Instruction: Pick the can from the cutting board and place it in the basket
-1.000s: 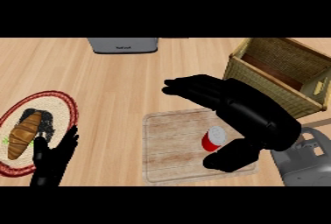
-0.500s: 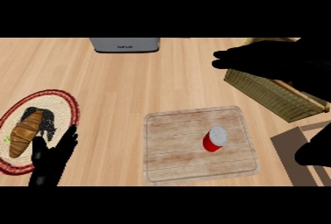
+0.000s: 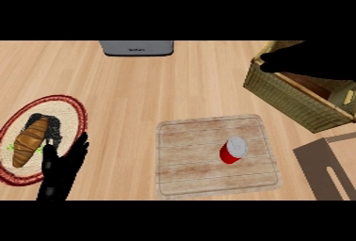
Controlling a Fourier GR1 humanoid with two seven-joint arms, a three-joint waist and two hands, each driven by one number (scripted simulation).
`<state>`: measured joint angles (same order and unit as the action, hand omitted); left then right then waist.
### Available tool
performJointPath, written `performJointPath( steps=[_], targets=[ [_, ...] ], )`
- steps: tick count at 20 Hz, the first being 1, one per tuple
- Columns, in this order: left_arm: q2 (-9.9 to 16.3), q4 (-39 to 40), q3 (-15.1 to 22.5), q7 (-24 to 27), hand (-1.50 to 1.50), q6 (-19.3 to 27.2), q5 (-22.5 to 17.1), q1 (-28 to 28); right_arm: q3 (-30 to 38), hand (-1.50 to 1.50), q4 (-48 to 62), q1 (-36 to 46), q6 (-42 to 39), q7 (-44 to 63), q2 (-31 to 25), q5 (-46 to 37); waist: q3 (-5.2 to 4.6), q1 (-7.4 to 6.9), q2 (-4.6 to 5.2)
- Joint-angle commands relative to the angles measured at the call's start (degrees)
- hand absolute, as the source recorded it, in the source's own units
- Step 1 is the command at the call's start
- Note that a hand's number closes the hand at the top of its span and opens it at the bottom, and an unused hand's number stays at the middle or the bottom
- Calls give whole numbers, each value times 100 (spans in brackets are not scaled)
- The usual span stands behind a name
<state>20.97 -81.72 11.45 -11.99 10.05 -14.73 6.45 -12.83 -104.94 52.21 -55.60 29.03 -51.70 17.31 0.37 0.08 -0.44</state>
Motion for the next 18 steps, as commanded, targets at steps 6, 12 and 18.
performJointPath(
  steps=[6,12,18],
  targets=[
    [-10,274,-205,-71,0,-253,59,-34,224,-150,25,-695,-234,-295,659,-797,-35,-49,56],
    [-25,279,-334,-160,0,-371,66,-71,-317,-150,-710,-1280,279,228,1444,-1344,-38,-23,44],
    [-119,174,-293,84,0,-473,187,286,-537,-150,-288,-1719,234,-830,1825,-2850,-34,-87,61]
  ],
)
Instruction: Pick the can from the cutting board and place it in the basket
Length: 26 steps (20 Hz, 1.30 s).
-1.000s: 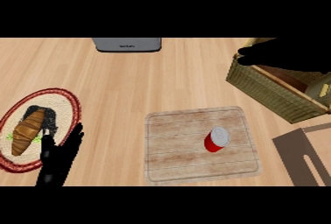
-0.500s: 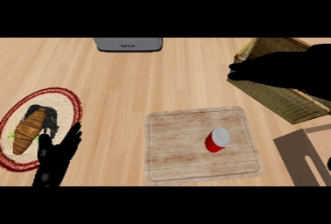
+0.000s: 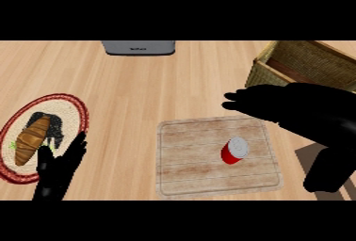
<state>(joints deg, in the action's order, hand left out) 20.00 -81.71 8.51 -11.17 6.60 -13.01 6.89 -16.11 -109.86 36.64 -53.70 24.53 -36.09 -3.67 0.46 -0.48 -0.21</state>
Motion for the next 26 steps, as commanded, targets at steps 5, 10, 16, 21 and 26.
performJointPath(
  steps=[5,10,16,21,26],
  targets=[
    [-192,122,30,-136,0,39,186,251,-613,-150,-193,-744,122,-440,336,-1450,-44,17,21],
    [-336,76,17,-486,0,158,367,-136,-807,-150,419,-996,562,-1510,432,-2398,-42,19,30],
    [-95,48,-350,-457,0,-314,131,35,-863,-150,858,-1041,1021,-1950,758,-3063,-44,-2,27],
    [-415,261,-241,-17,0,-280,395,222,-879,-150,911,-1256,1098,-2099,931,-3450,-46,15,24],
    [-229,69,-418,-482,0,-321,429,57,-1032,-150,1378,-1314,1400,-2436,1193,-3847,-45,11,27]
  ],
)
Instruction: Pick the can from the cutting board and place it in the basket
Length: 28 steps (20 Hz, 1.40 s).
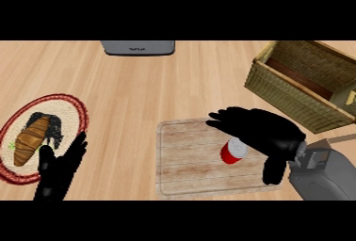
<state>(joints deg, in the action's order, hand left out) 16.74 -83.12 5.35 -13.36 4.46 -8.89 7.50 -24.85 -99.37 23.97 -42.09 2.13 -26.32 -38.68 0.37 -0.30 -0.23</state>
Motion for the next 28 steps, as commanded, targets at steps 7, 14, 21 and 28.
performJointPath(
  steps=[7,14,21,28],
  targets=[
    [-209,397,-38,-20,0,-131,148,46,-366,-150,714,-215,518,-570,288,-964,-37,12,26],
    [-342,733,-166,448,0,-213,272,165,-329,-150,1156,-166,589,-726,283,-1441,-39,10,33],
    [-259,492,-378,-14,0,-326,253,30,-179,-150,984,-261,277,-743,629,-1566,-38,20,23],
    [-551,513,-225,179,0,-203,553,100,-292,-150,1306,-481,733,-789,957,-2063,-38,22,22]
  ],
)
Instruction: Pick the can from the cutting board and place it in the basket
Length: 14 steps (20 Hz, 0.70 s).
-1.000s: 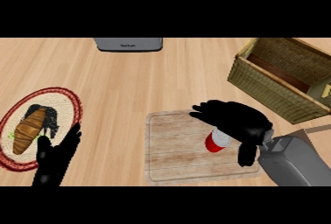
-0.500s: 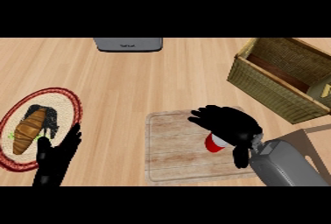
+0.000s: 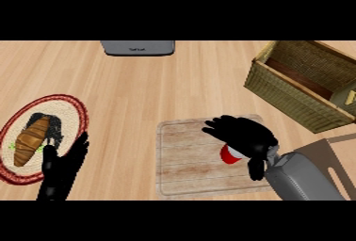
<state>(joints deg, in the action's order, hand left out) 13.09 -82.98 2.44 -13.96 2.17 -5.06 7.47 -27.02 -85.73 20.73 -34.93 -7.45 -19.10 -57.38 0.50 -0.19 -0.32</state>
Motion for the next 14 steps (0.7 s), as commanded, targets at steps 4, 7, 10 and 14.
performJointPath(
  steps=[4,7,10,14],
  targets=[
    [65,157,-233,-254,0,-178,-111,-70,-143,150,30,42,436,-618,-65,-423,-50,3,30],
    [-94,694,-175,163,0,-189,48,-103,-120,150,387,358,657,-820,-65,-667,-52,0,39],
    [-124,-12,-86,-308,0,-98,75,129,-119,150,714,74,1276,-1132,-116,-923,-48,-17,34],
    [-140,-104,-73,-186,0,-215,120,319,-142,150,646,-8,1274,-1006,206,-1087,-49,-12,29]
  ],
)
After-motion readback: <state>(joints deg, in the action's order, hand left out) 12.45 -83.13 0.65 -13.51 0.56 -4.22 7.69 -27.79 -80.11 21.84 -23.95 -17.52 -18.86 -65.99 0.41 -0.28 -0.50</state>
